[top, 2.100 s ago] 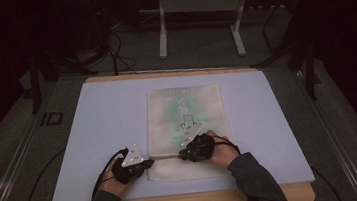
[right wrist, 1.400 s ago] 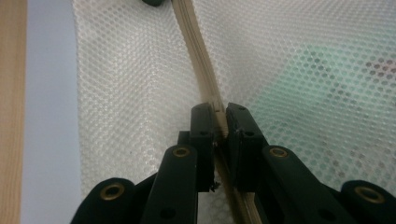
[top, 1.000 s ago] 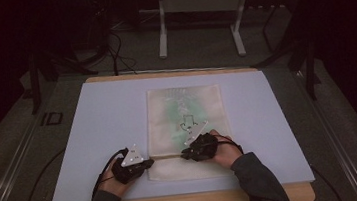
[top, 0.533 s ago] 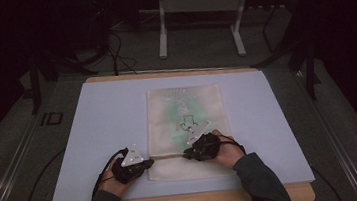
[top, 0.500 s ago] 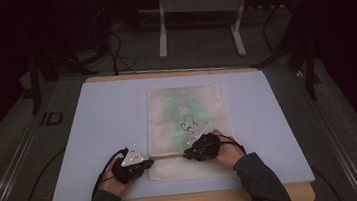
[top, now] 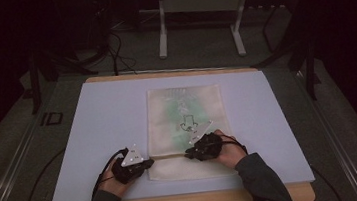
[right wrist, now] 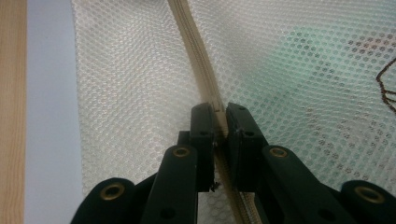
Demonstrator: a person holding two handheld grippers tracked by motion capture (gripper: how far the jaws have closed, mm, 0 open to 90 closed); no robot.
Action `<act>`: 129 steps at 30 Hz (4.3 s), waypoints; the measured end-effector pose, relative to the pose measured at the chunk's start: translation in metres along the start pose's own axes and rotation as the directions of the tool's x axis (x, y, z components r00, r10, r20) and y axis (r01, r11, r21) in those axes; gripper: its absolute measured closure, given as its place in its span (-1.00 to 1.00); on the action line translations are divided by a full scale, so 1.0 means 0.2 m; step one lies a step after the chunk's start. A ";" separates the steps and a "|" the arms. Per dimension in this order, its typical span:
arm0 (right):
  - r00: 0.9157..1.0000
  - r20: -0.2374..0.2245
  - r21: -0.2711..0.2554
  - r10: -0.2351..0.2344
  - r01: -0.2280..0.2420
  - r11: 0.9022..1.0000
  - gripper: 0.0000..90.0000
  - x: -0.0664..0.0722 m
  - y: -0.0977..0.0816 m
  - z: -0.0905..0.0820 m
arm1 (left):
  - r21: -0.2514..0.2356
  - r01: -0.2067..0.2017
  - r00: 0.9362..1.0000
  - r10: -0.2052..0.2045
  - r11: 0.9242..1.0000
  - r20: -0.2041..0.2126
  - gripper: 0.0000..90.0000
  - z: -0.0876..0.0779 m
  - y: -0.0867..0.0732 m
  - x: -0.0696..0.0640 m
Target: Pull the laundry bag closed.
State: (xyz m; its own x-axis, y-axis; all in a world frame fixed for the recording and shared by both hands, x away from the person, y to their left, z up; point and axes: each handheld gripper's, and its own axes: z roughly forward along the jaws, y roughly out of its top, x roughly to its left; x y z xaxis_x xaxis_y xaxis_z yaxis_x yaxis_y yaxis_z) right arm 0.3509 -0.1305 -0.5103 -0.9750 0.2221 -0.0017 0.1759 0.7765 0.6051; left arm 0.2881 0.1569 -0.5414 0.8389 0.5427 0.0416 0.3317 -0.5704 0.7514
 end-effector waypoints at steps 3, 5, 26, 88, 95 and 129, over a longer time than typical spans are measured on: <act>1.000 -0.002 -0.001 0.001 -0.001 1.000 0.82 0.00 0.00 0.00 | 0.000 0.000 1.000 0.000 1.000 0.000 0.99 0.00 0.00 0.00; 1.000 -0.003 -0.003 -0.001 0.001 1.000 0.82 0.00 0.00 0.00 | 0.000 0.000 1.000 0.000 1.000 0.000 0.99 0.00 0.00 0.00; 1.000 -0.004 -0.001 0.005 -0.005 1.000 0.83 -0.01 -0.03 -0.03 | 0.000 -0.001 1.000 0.001 1.000 0.000 0.99 0.00 0.00 0.00; 0.998 0.026 -0.001 0.059 -0.059 0.998 0.83 -0.05 -0.17 -0.12 | 0.001 0.006 1.000 -0.006 1.000 0.004 0.99 0.00 0.00 0.00; 0.997 0.033 -0.005 0.069 -0.069 0.998 0.83 -0.06 -0.19 -0.14 | 0.000 0.008 1.000 -0.008 1.000 0.005 0.99 0.00 0.00 0.00; 0.994 0.049 -0.014 0.101 -0.100 0.995 0.83 -0.08 -0.28 -0.21 | -0.001 0.009 1.000 -0.009 1.000 0.006 0.99 0.00 0.00 0.00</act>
State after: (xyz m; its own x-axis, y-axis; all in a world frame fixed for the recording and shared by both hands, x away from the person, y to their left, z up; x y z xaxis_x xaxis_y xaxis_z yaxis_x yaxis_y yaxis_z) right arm 0.3504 -0.2019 -0.5097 -0.9444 0.3282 0.0201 0.2709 0.7422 0.6130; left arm 0.2884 0.1571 -0.5415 0.8385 0.5441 0.0305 0.3390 -0.5646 0.7525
